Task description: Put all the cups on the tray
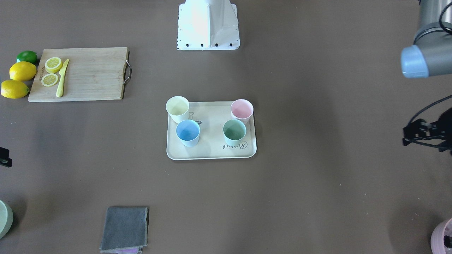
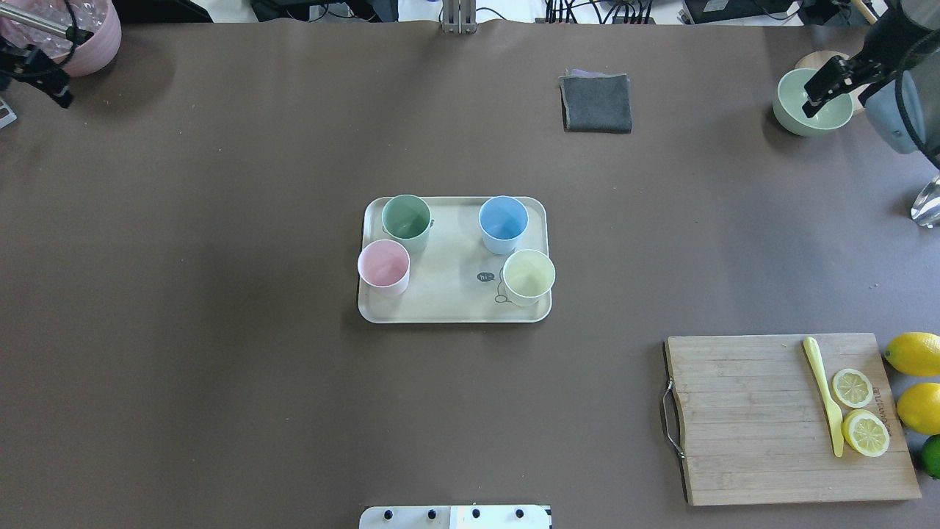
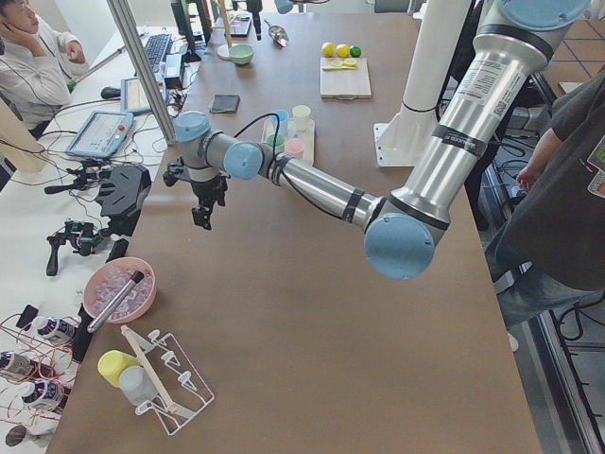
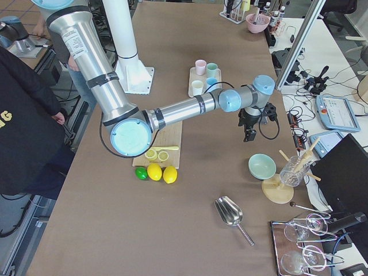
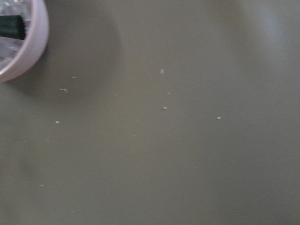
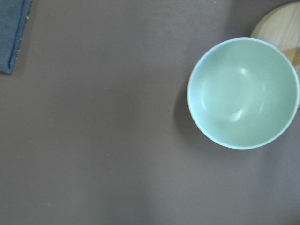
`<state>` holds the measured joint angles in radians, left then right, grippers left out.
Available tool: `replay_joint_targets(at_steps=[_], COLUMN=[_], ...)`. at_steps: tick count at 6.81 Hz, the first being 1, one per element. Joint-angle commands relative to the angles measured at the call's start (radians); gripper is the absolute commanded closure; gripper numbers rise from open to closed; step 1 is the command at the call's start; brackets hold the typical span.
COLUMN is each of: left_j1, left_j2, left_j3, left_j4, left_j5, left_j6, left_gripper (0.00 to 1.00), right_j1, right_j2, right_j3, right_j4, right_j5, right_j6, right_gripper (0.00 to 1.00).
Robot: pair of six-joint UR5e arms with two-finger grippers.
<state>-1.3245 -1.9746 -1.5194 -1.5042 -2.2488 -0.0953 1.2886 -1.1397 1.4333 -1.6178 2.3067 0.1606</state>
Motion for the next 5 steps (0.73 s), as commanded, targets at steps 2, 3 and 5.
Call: replay_joint_targets(at_steps=[2,3,5], left_j1=[-0.174,-0.212,-0.216], left_j2=[0.117,0.156,0.245], left_j3=[0.064,0.064,0.027], left_j4=[-0.004,-0.007,-0.057], left_j5=[-0.024,-0.116,-0.144], left_j6=[0.273,0.276,0.269], left_gripper=[0.03,0.03,0.02], right_j1=[0.078,0.101,0.130], right_j2=[-0.084,-0.104,-0.132], right_j3=[-0.001,-0.001,-0.001], right_j4=[0.004,0.004,0.006], right_j5=[0.011,0.011,0.034], right_j6=[-0.130,-0.163,-0.193], right_gripper=[0.00,0.00,0.00])
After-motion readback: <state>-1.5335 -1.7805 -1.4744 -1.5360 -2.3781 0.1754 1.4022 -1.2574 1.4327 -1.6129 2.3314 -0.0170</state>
